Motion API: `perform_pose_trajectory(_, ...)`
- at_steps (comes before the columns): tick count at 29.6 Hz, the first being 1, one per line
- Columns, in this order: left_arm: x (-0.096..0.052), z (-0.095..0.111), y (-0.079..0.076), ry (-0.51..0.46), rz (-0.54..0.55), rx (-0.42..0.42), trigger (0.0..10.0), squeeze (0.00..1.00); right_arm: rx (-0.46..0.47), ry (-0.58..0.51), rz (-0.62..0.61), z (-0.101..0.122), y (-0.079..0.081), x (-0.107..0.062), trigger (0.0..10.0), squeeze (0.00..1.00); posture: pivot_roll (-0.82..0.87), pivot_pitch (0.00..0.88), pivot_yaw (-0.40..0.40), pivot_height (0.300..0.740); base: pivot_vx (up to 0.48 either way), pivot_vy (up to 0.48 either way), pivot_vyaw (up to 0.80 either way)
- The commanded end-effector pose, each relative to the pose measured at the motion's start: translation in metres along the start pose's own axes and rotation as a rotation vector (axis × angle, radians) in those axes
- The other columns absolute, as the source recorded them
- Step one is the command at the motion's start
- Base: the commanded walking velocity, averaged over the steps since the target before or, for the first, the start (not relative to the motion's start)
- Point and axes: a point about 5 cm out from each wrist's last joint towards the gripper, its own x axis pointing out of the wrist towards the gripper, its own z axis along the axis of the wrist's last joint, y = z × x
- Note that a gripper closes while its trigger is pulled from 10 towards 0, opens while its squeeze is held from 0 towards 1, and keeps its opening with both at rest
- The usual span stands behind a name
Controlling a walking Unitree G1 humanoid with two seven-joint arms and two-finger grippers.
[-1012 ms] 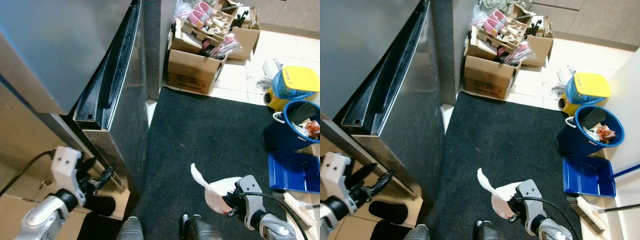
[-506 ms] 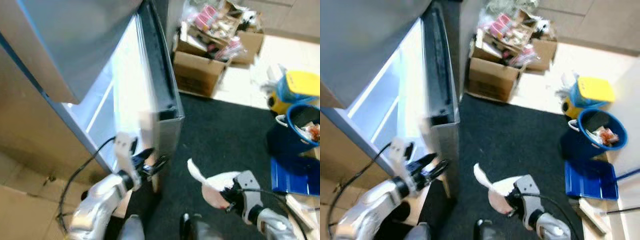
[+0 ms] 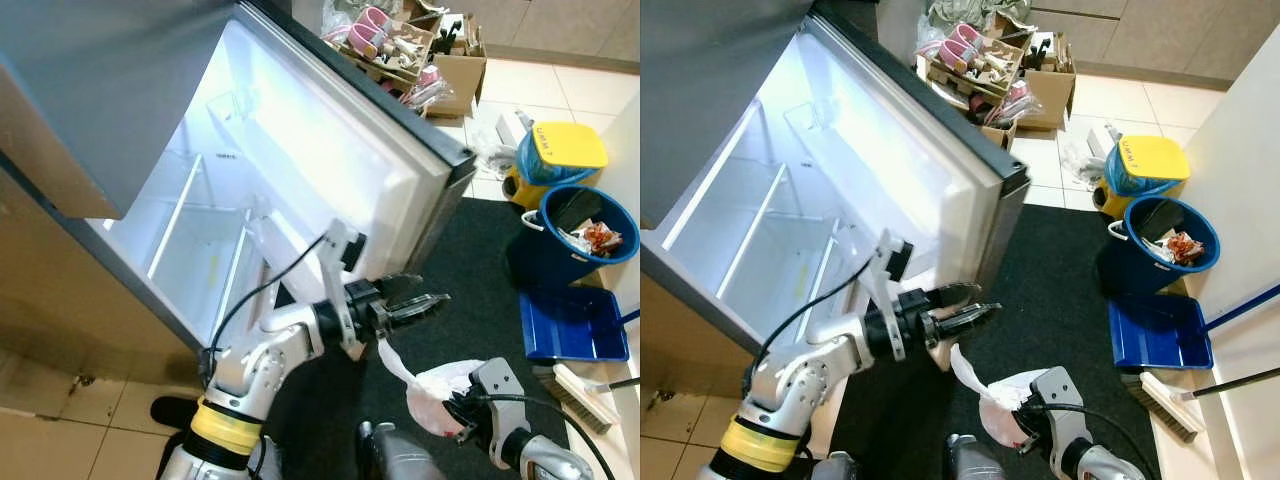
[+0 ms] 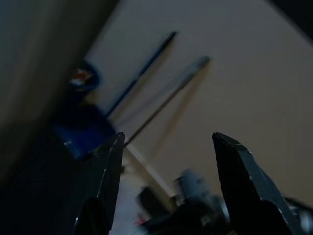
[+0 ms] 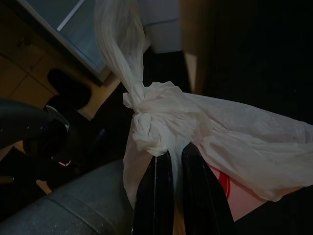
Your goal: Restocking fridge
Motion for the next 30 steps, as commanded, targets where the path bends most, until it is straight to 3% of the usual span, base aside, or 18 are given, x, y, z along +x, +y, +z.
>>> perform_pose_trajectory(1, -0.022, -0.011, 0.014, 0.051, 0.083, -0.001, 10.0, 0.0, 0.019, 0.022, -0.009, -0.008, 0.001, -0.003, 10.0, 0.0, -0.03, 0.234, -0.046, 0.74, 0.0, 0.0, 0.0)
perform_pose_trajectory(2, -0.033, -0.016, 0.02, 0.085, 0.132, 0.021, 10.0, 0.0, 0.019, 0.022, -0.009, -0.007, 0.001, -0.002, 10.0, 0.0, -0.02, 0.234, -0.045, 0.74, 0.0, 0.0, 0.0)
perform_pose_trajectory(3, -0.033, -0.016, 0.02, 0.085, 0.132, 0.021, 10.0, 0.0, 0.019, 0.022, -0.009, -0.007, 0.001, -0.002, 10.0, 0.0, -0.02, 0.234, -0.045, 0.74, 0.0, 0.0, 0.0)
perform_pose_trajectory(4, -0.047, -0.025, 0.03, 0.155, 0.217, 0.085, 10.0, 0.0, 0.017, 0.017, -0.011, -0.005, 0.001, 0.0, 10.0, 0.0, -0.02, 0.234, -0.045, 0.74, 0.0, 0.0, 0.0)
perform_pose_trajectory(7, -0.059, -0.032, 0.038, 0.213, 0.292, 0.125, 10.0, 0.0, 0.015, 0.011, -0.013, -0.003, 0.001, 0.001, 10.0, 0.0, -0.02, 0.234, -0.042, 0.74, 0.0, 0.0, 0.0)
perform_pose_trajectory(9, -0.091, -0.054, 0.056, 0.356, 0.499, 0.2, 10.0, 0.0, 0.001, -0.023, -0.016, 0.007, 0.0, 0.004, 10.0, 0.0, -0.01, 0.234, -0.039, 0.74, 0.0, 0.0, 0.0)
perform_pose_trajectory(10, -0.091, -0.054, 0.056, 0.356, 0.499, 0.2, 10.0, 0.0, 0.001, -0.023, -0.016, 0.007, 0.0, 0.004, 10.0, 0.0, -0.01, 0.234, -0.039, 0.74, 0.0, 0.0, 0.0)
perform_pose_trajectory(12, -0.121, -0.078, 0.065, 0.476, 0.648, 0.226, 10.0, 0.0, -0.035, -0.081, -0.004, 0.024, 0.002, 0.007, 10.0, 0.0, -0.01, 0.235, -0.036, 0.74, 0.0, 0.0, 0.0)
perform_pose_trajectory(13, -0.121, -0.078, 0.065, 0.476, 0.648, 0.226, 10.0, 0.0, -0.035, -0.081, -0.004, 0.024, 0.002, 0.007, 10.0, 0.0, -0.01, 0.235, -0.036, 0.74, 0.0, 0.0, 0.0)
perform_pose_trajectory(14, -0.135, -0.09, 0.066, 0.518, 0.712, 0.22, 10.0, 0.0, -0.055, -0.127, 0.011, 0.037, 0.005, 0.009, 10.0, 0.0, -0.02, 0.236, -0.031, 0.74, 0.0, 0.0, 0.0)
perform_pose_trajectory(15, -0.149, -0.101, 0.065, 0.552, 0.763, 0.201, 10.0, 0.0, -0.082, -0.184, 0.031, 0.055, 0.009, 0.01, 10.0, 0.0, -0.02, 0.235, -0.03, 0.74, 0.0, 0.0, 0.0)
perform_pose_trajectory(16, -0.149, -0.101, 0.065, 0.552, 0.763, 0.201, 10.0, 0.0, -0.082, -0.184, 0.031, 0.055, 0.009, 0.01, 10.0, 0.0, -0.02, 0.235, -0.03, 0.74, 0.0, 0.0, 0.0)
perform_pose_trajectory(19, -0.173, -0.12, 0.061, 0.607, 0.84, 0.178, 10.0, 0.0, -0.134, -0.285, 0.078, 0.087, 0.018, 0.009, 10.0, 0.0, -0.02, 0.236, -0.028, 0.74, 0.0, 0.0, 0.0)
perform_pose_trajectory(20, -0.173, -0.12, 0.061, 0.607, 0.84, 0.178, 10.0, 0.0, -0.134, -0.285, 0.078, 0.087, 0.018, 0.009, 10.0, 0.0, -0.02, 0.236, -0.028, 0.74, 0.0, 0.0, 0.0)
perform_pose_trajectory(21, -0.188, -0.132, 0.055, 0.642, 0.88, 0.151, 10.0, 0.0, -0.177, -0.35, 0.136, 0.111, 0.027, 0.008, 10.0, 0.0, -0.02, 0.235, -0.029, 0.74, 0.0, 0.0, 0.0)
perform_pose_trajectory(23, -0.21, -0.148, 0.045, 0.692, 0.93, 0.118, 10.0, 0.0, -0.251, -0.414, 0.246, 0.141, 0.044, 0.005, 10.0, 0.0, -0.01, 0.234, -0.031, 0.74, 0.0, 0.0, 0.0)
perform_pose_trajectory(30, -0.23, -0.161, 0.034, 0.713, 1.004, 0.092, 10.0, 0.0, -0.361, -0.426, 0.409, 0.16, 0.066, 0.006, 10.0, 0.0, 0.0, 0.227, -0.031, 0.74, 0.0, 0.0, 0.0)
